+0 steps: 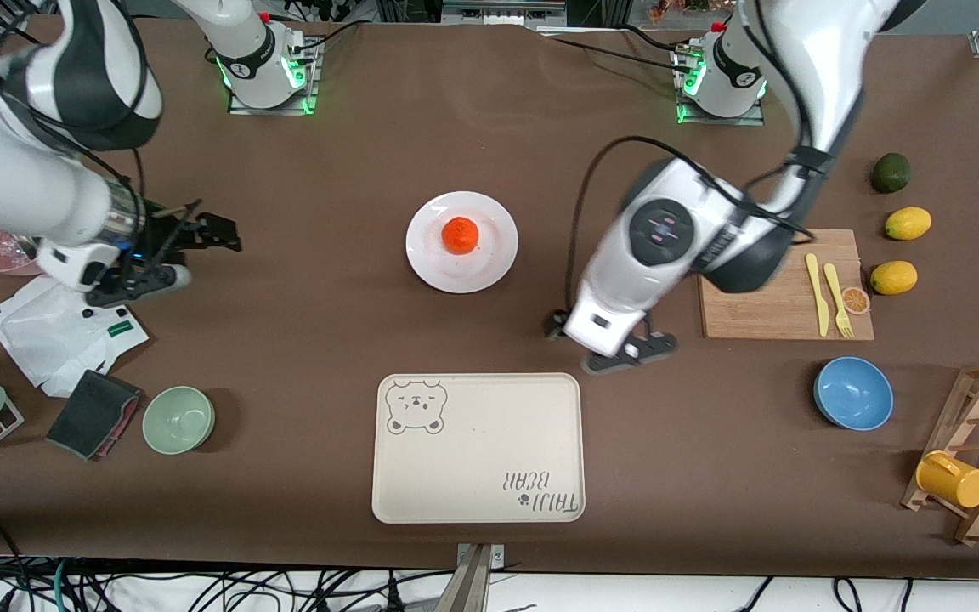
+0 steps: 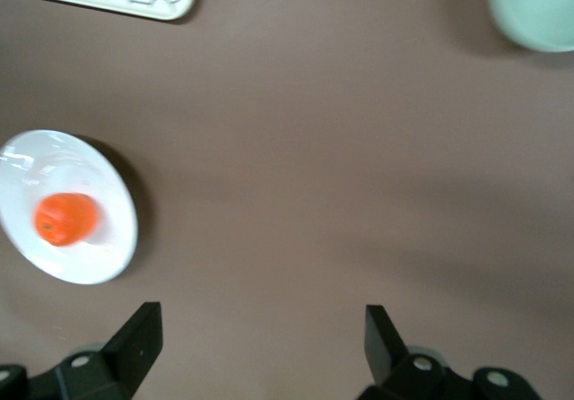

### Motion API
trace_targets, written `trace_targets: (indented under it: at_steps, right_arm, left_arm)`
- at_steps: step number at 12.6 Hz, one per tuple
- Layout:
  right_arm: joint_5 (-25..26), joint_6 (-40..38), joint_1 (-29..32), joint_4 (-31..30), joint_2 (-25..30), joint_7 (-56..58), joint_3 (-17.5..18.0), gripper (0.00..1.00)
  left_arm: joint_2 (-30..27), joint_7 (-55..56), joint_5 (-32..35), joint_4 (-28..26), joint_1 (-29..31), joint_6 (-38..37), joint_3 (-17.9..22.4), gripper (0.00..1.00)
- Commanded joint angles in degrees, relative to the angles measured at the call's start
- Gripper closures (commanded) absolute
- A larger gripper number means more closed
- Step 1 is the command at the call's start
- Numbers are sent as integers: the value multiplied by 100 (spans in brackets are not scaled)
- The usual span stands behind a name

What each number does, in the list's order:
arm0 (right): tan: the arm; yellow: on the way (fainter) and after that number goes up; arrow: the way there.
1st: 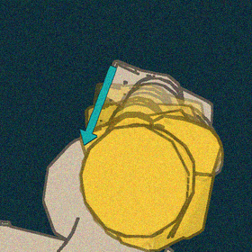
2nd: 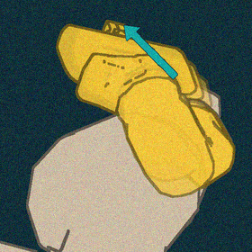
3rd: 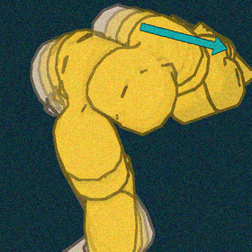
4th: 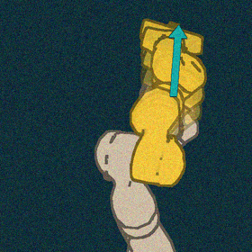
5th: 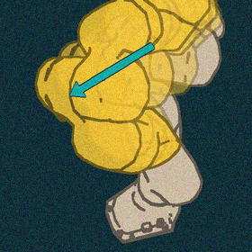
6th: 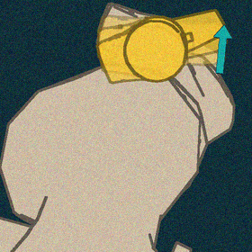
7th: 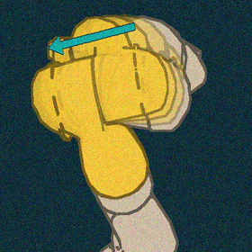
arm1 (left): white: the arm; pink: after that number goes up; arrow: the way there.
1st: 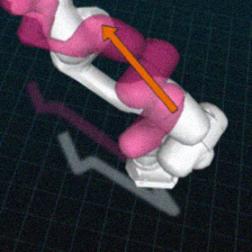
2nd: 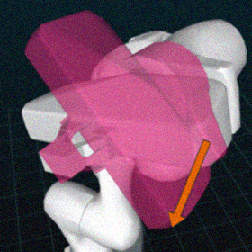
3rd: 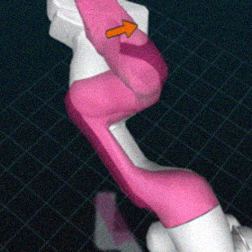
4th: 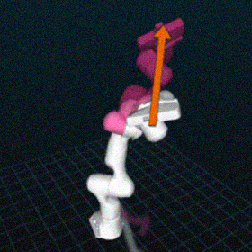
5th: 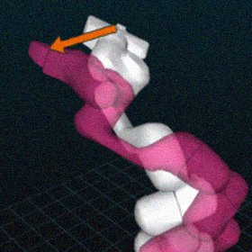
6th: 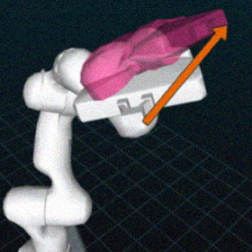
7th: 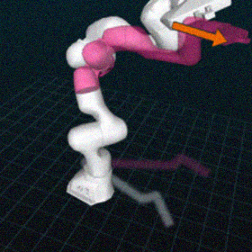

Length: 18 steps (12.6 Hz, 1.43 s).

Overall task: Place orange and plate with both arms
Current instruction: 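Release the orange and raise the left gripper while the right gripper reaches the plate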

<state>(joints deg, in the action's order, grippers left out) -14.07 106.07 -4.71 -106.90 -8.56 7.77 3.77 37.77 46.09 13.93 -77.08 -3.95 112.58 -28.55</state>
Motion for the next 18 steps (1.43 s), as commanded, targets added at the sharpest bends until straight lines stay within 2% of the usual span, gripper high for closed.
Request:
trace_targets:
  at_steps: [1, 3, 5, 7, 10, 12, 13, 14, 15, 16, 18]
  right_arm:
    - [-1006, 946, 31, -943, 119, 267, 193, 0]
    - [-1499, 2166, 31, -1690, 13, 426, 605, 0]
    - [-1888, 3135, 31, -2079, -197, 435, 1132, 0]
    - [-2308, 3560, 31, -2124, -443, 453, 1432, 0]
    - [-2801, 3938, 31, -2124, -829, 1013, 1556, 1]
    - [-3668, 4053, 31, -2115, -1085, 1802, 1556, 1]
    - [-4169, 4053, 31, -2115, -1138, 2285, 1556, 1]
    - [-4574, 4036, 31, -2115, -1208, 2725, 1556, 1]
    - [-4874, 4027, 31, -2133, -1235, 2929, 1556, 1]
    - [-4955, 4027, 31, -2142, -1253, 2975, 1583, 1]
    - [-4974, 4053, 31, -2177, -1279, 2975, 1662, 5]
  left_arm:
    - [-42, -1335, -92, 44, 673, -131, -63, 0]
    - [-50, -2144, -57, 27, 1113, -140, -46, 0]
    - [-269, -2630, -66, 18, 1387, -506, -55, 0]
    - [-454, -2667, -66, 18, 1397, -894, -55, 0]
    - [-866, -2711, -179, 0, 1371, -1299, -37, 0]
    - [-1463, -2964, -232, -306, 1108, -1326, 199, 0]
    - [-1831, -3183, -328, -421, 802, -1414, 496, 0]
    - [-2174, -3307, -582, -604, 364, -1571, 1004, 0]
    - [-2464, -3404, -984, -754, 203, -1755, 1348, 0]
    - [-2728, -3675, -1215, -1078, 210, -1801, 1430, 0]
    - [-3361, -4203, -1243, -1729, 106, -1574, 1807, 0]
